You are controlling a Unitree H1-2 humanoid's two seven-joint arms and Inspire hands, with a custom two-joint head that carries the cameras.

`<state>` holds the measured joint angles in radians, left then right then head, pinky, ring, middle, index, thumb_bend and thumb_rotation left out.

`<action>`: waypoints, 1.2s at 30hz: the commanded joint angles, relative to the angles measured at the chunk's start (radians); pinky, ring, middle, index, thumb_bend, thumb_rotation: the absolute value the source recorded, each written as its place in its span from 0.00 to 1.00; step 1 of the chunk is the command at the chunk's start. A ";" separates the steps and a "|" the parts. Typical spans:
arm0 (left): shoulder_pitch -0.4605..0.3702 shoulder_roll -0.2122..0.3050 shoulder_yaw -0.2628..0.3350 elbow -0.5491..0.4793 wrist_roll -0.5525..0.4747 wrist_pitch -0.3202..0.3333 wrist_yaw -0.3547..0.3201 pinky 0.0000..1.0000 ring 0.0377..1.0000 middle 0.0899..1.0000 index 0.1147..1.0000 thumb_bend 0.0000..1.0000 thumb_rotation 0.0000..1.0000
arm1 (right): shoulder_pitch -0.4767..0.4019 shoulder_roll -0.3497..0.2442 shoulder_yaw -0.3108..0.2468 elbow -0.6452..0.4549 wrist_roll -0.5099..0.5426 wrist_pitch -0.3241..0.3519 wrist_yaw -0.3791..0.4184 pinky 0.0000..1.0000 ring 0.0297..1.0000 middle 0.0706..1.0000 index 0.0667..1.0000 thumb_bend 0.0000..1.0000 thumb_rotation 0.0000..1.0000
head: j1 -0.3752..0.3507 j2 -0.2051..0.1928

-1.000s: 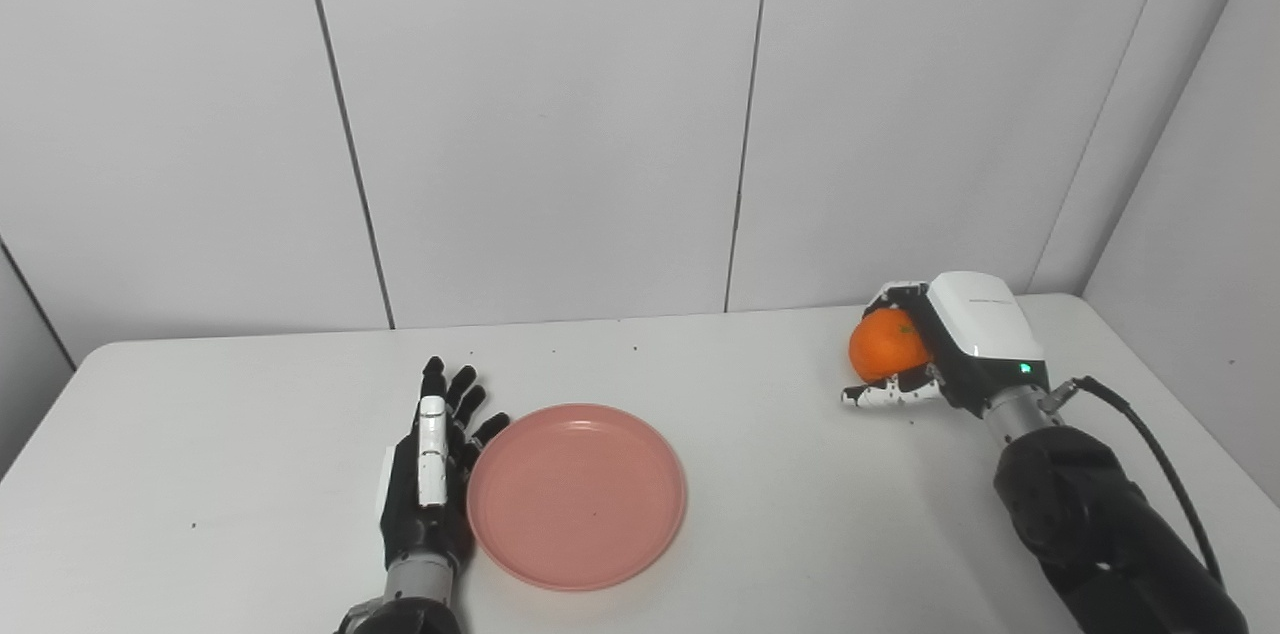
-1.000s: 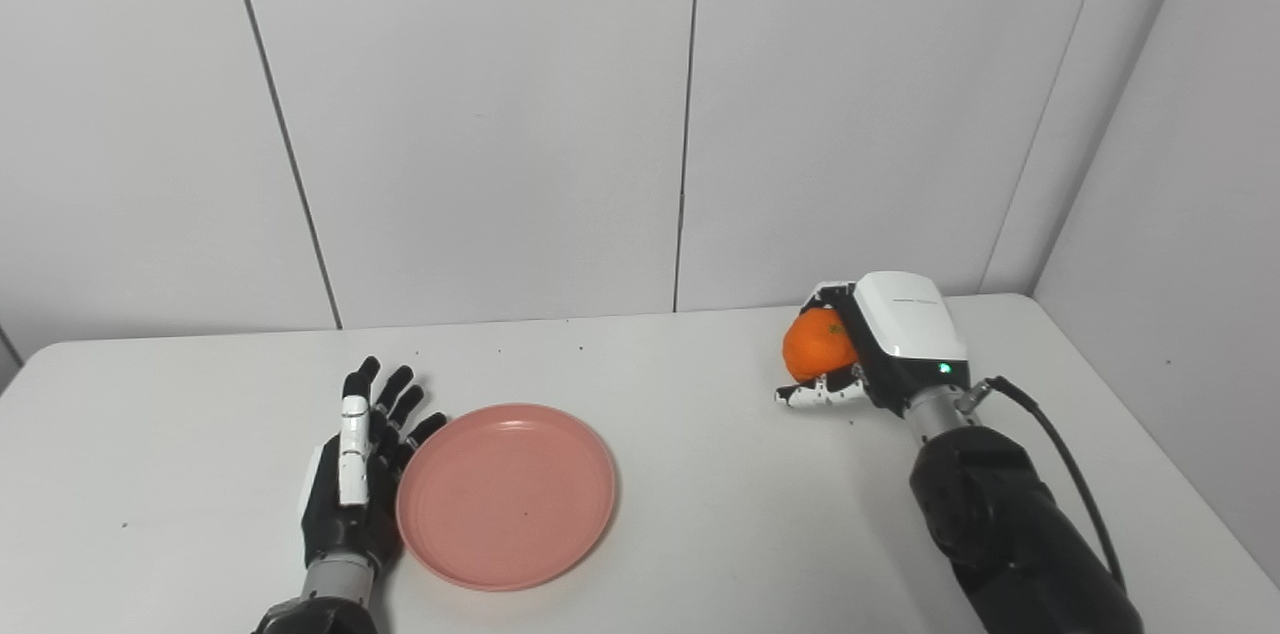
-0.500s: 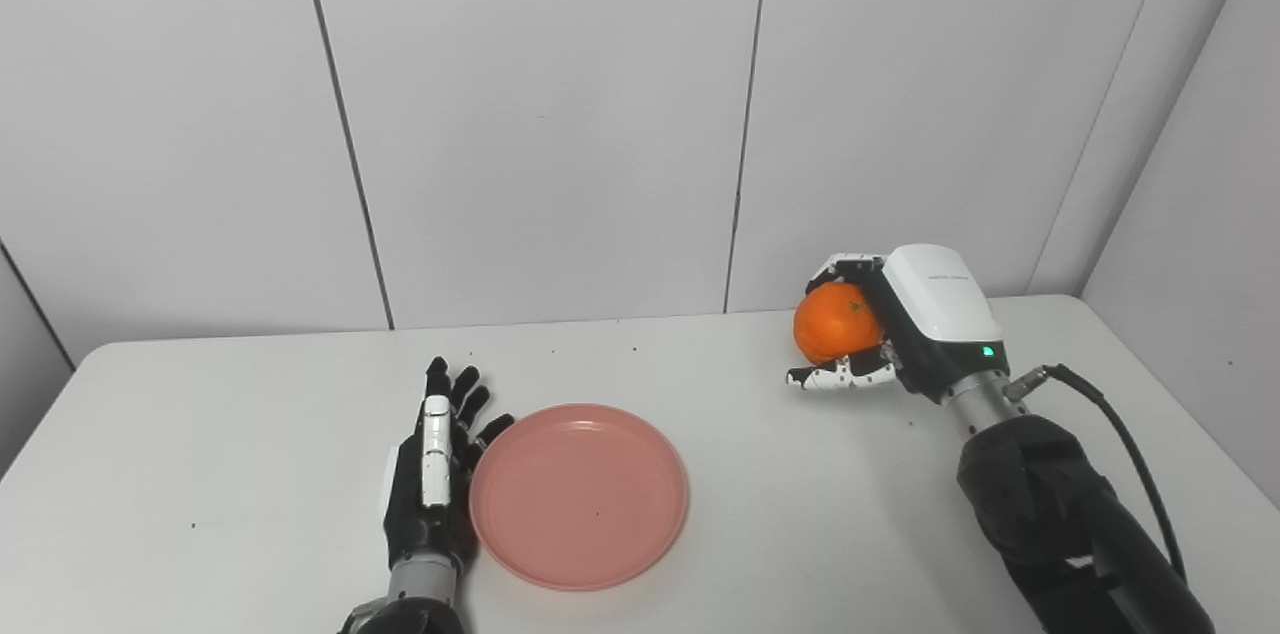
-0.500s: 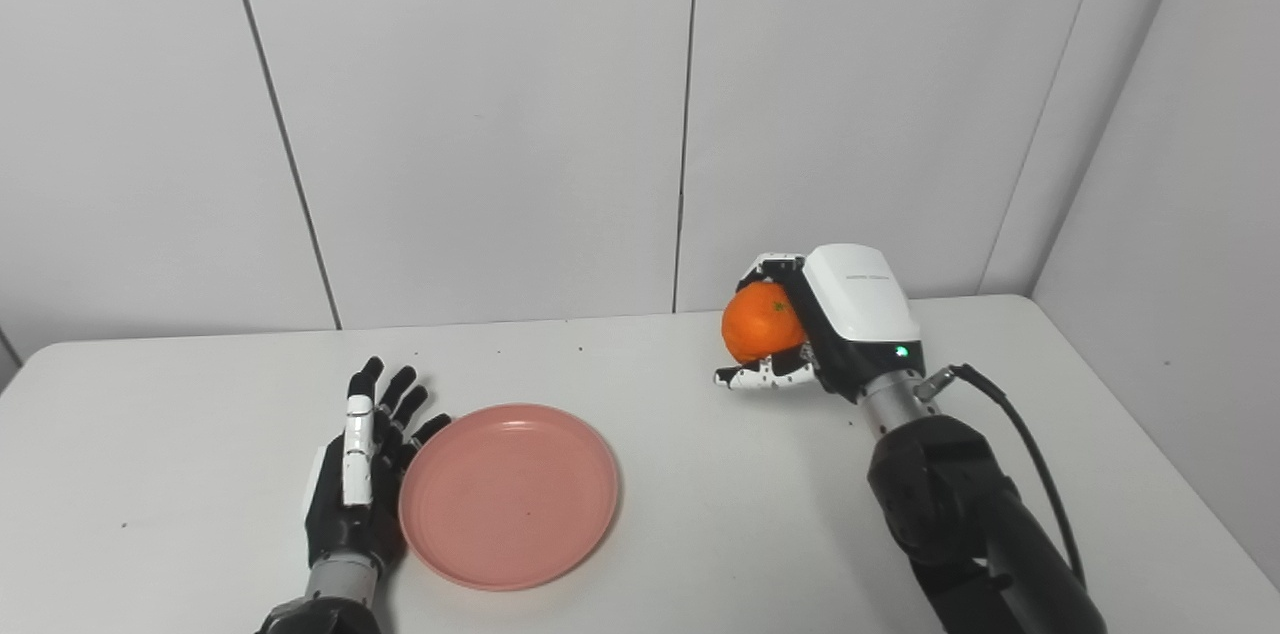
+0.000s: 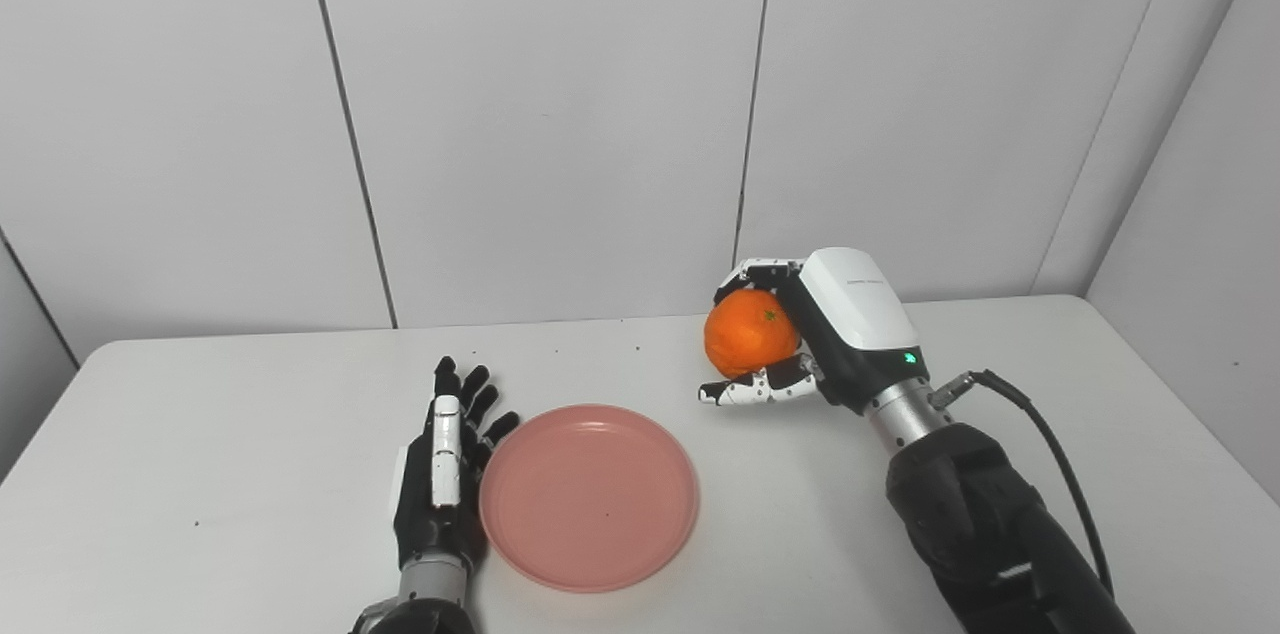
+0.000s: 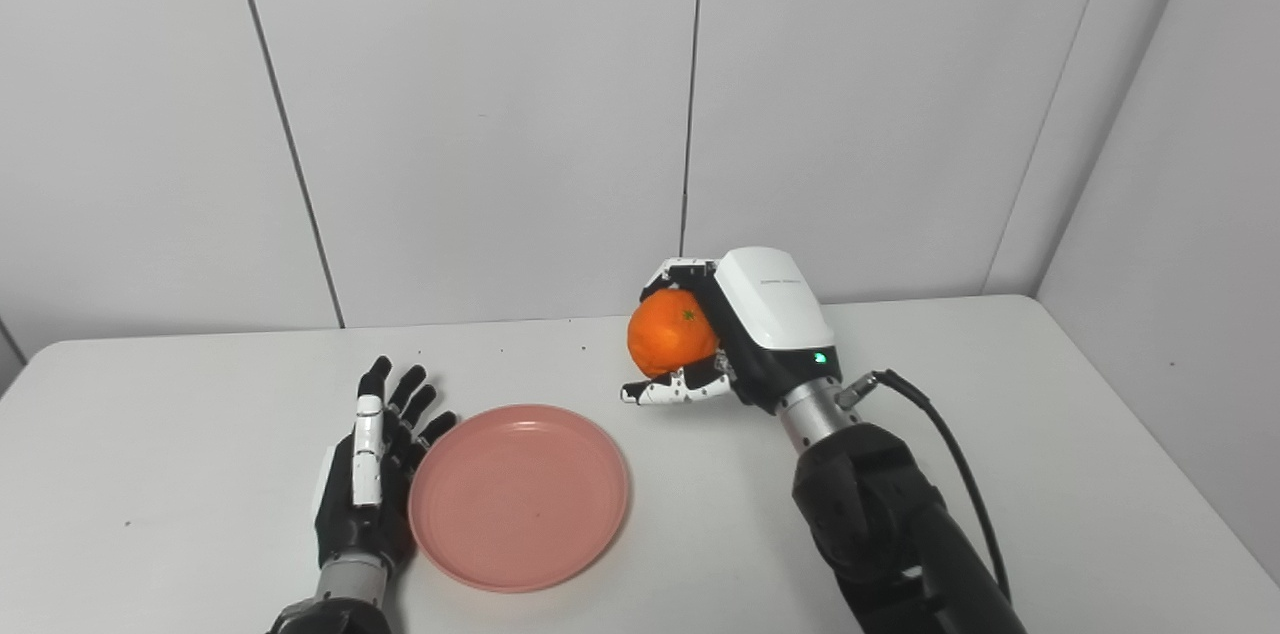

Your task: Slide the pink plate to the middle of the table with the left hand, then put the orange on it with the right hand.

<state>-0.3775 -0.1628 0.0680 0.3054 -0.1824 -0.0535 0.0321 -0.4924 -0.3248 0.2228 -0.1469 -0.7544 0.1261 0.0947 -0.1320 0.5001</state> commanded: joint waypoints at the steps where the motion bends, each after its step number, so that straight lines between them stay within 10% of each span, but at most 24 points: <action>1: -0.011 -0.027 -0.013 -0.009 0.019 -0.017 0.015 0.81 0.93 0.92 1.00 0.61 0.89 | -0.054 0.014 0.004 -0.038 0.000 -0.039 -0.014 0.14 0.18 0.25 0.45 0.51 0.15 | 0.004 0.002; 36: -0.028 -0.057 -0.021 0.021 0.066 -0.030 0.067 0.74 0.89 0.88 1.00 0.60 0.89 | -0.090 0.106 0.193 0.248 -0.030 -0.063 0.046 0.17 0.21 0.28 0.45 0.51 0.16 | 0.066 0.008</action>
<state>-0.3810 -0.1969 0.0527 0.3289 -0.1252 -0.0770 0.0842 -0.5249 -0.2293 0.4155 0.1091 -0.7747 0.0922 0.1512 -0.0660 0.5077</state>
